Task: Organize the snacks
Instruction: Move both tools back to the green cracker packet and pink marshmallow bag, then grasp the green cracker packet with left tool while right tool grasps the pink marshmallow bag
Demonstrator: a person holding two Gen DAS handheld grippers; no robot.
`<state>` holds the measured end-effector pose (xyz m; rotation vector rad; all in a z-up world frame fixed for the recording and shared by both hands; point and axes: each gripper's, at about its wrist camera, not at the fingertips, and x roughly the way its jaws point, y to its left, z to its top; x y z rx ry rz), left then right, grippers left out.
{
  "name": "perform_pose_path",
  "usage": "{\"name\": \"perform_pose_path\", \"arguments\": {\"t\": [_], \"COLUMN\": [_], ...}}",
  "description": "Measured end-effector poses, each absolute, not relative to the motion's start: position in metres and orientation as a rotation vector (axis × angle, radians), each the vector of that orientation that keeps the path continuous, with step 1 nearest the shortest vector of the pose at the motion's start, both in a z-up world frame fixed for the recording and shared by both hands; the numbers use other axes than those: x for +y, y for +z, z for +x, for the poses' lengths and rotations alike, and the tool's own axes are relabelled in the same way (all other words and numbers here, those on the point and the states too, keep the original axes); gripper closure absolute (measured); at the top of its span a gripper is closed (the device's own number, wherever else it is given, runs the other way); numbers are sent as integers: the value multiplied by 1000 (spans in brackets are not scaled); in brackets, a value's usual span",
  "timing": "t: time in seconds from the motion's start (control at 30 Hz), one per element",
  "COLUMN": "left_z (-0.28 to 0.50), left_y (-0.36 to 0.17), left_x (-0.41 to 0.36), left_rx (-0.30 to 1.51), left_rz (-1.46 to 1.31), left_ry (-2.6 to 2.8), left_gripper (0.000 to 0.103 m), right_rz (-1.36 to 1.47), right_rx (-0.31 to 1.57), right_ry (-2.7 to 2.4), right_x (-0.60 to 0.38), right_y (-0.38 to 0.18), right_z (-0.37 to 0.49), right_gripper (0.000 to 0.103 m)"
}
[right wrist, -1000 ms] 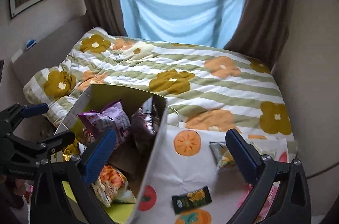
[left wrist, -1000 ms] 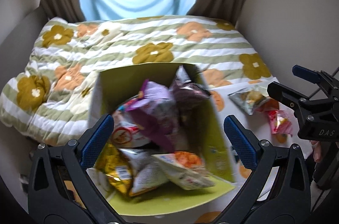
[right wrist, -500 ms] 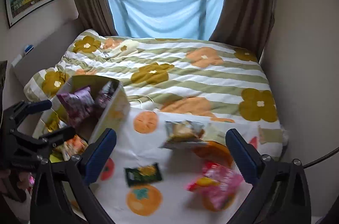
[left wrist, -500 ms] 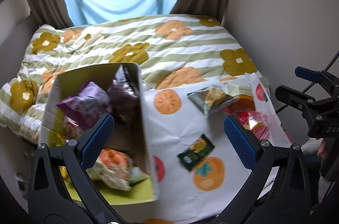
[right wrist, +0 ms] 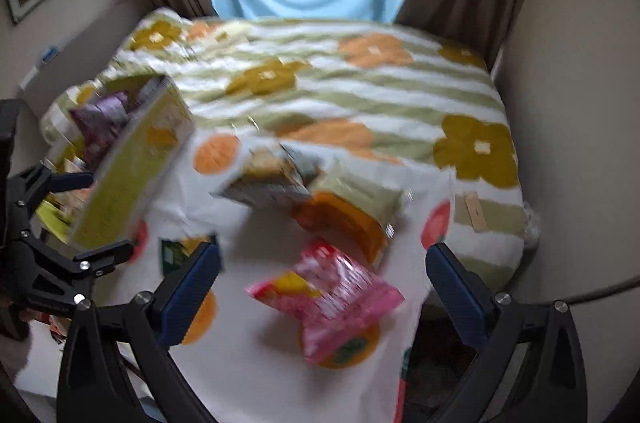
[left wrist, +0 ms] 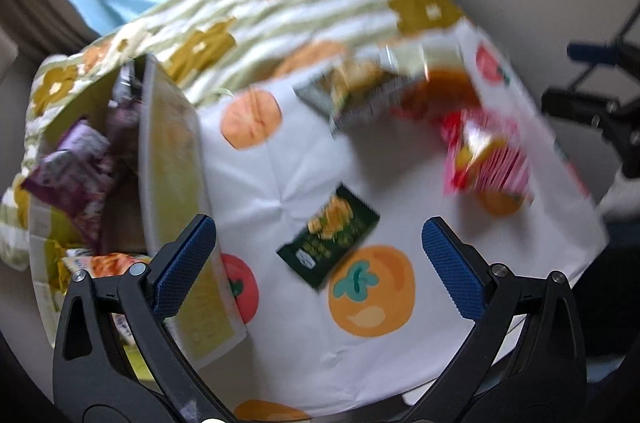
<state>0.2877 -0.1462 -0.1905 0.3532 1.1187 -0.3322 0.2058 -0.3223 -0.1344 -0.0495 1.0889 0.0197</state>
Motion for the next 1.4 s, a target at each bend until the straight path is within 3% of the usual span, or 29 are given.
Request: {"name": "perform_pose_path", "arguments": {"t": [0.1, 0.27, 0.5, 0.63, 0.93, 1.2, 1.27, 1.33, 1.4], "left_z": [292, 302, 319, 328, 333, 331, 331, 330, 328], "left_y": [-222, -264, -289, -305, -319, -319, -318, -314, -313], "left_x": [-153, -159, -160, -159, -146, -143, -143, -140, -138], "left_rx": [1201, 1297, 1352, 1409, 1463, 1439, 1435, 1428, 1434], "left_rz": [420, 521, 612, 608, 473, 466, 468, 455, 444], "left_ry": [-341, -349, -346, -361, -423, -453, -460, -476, -491], "left_gripper": [11, 14, 14, 22, 37, 38, 42, 57, 58], "right_rz": [-6, -47, -59, -56, -56, -47, -46, -42, -37], "right_rx": [1154, 1220, 1266, 1290, 1333, 1353, 1356, 1359, 1358], "right_ry": [41, 84, 175, 173, 188, 223, 226, 230, 231], "right_x": [-335, -344, -349, -351, -347, -336, -333, -329, -326], "right_y": [-159, -189, -216, -229, -246, -254, -256, -258, -260], "right_z": [207, 206, 218, 223, 234, 242, 242, 244, 244], "right_gripper": [0, 0, 0, 0, 0, 0, 0, 0, 0]}}
